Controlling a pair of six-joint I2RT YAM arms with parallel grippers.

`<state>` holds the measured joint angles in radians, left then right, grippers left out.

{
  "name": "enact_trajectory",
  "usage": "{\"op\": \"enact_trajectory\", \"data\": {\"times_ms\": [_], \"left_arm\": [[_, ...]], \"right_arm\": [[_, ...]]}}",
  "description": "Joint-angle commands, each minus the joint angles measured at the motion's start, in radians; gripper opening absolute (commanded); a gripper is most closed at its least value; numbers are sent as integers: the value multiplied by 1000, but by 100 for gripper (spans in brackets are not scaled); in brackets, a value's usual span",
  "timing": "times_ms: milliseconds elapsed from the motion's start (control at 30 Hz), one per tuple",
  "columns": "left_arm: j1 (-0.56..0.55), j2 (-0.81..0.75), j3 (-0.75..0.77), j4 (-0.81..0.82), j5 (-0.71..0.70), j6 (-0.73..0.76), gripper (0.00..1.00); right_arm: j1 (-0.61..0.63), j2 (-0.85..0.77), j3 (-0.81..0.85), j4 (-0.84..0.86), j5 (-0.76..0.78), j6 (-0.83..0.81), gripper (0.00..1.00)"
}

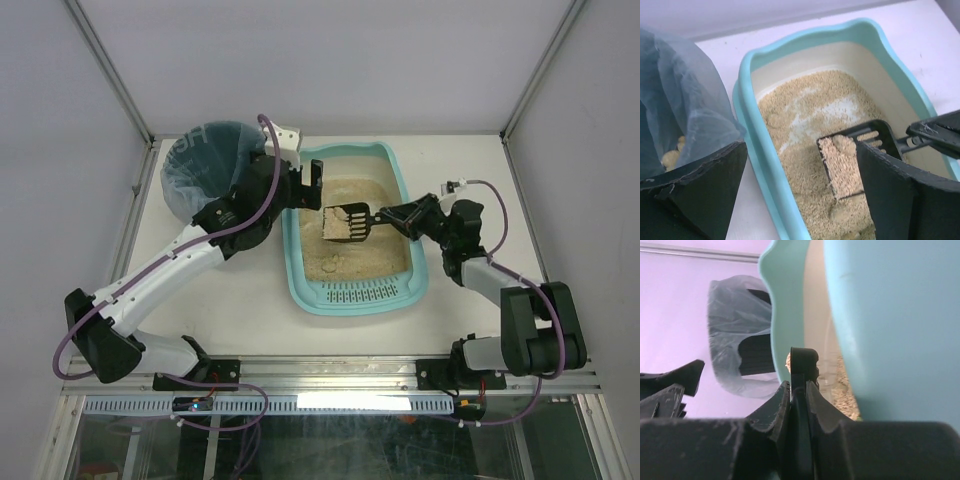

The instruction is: Clean the litter box

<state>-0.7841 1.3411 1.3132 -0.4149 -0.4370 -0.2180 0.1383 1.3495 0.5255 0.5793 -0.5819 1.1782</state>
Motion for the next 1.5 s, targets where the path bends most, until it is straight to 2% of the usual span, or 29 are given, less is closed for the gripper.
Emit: {"op": "enact_trajectory", "data": {"times_ms": [0, 33, 167, 267, 400, 433, 533, 667, 733, 767, 800, 900, 1000, 1033, 1100, 1167, 1233, 1300, 1400, 1467], "left_arm": [[13, -18, 70, 111, -10, 79, 95], [15, -22, 67, 131, -15, 85, 96], [16, -43, 15, 242, -32, 116, 98], [18, -54, -30, 312, -59, 133, 99], [21, -102, -136, 407, -95, 150, 99], [22, -113, -158, 420, -101, 154, 99], [23, -133, -186, 426, -140, 166, 99], [24, -151, -230, 458, -172, 181, 99], [24, -146, -224, 454, -182, 186, 99], [24, -147, -223, 449, -194, 188, 99], [24, -154, -225, 447, -202, 189, 99], [24, -179, -242, 457, -211, 193, 99], [24, -184, -241, 459, -207, 193, 99], [24, -187, -243, 457, -212, 193, 99], [24, -195, -249, 457, -217, 194, 99], [24, -198, -250, 458, -211, 197, 99], [26, -195, -246, 457, -213, 200, 99], [26, -195, -248, 453, -224, 204, 99], [25, -199, -252, 456, -223, 204, 99], [25, -194, -249, 456, -212, 204, 99]], "right_arm": [[-84, -81, -44, 168, -23, 136, 0], [-99, -97, -56, 155, -3, 144, 0], [-46, -88, 21, 157, -96, 83, 0], [-137, -156, -45, 73, 2, 121, 0], [-84, -122, 5, 135, -93, 92, 0], [-103, -137, -9, 138, -80, 96, 0], [-177, -174, -66, 86, -5, 141, 0], [-67, -139, 23, 118, -95, 74, 0], [-131, -188, -15, 38, -12, 83, 0], [-157, -205, -41, 47, 23, 113, 0], [-158, -202, -44, 80, -10, 112, 0], [-57, -159, 34, 86, -73, 45, 0], [-134, -221, -36, -7, 38, 77, 0], [-145, -224, -53, 40, 36, 105, 0], [-65, -174, 0, 90, -35, 81, 0], [-16, -168, 29, 70, -35, 38, 0], [-82, -214, -18, 7, 40, 58, 0], [-115, -218, -68, 65, 58, 124, 0], [-12, -165, 24, 90, -32, 56, 0], [-43, -200, 11, 36, 13, 53, 0]]}}
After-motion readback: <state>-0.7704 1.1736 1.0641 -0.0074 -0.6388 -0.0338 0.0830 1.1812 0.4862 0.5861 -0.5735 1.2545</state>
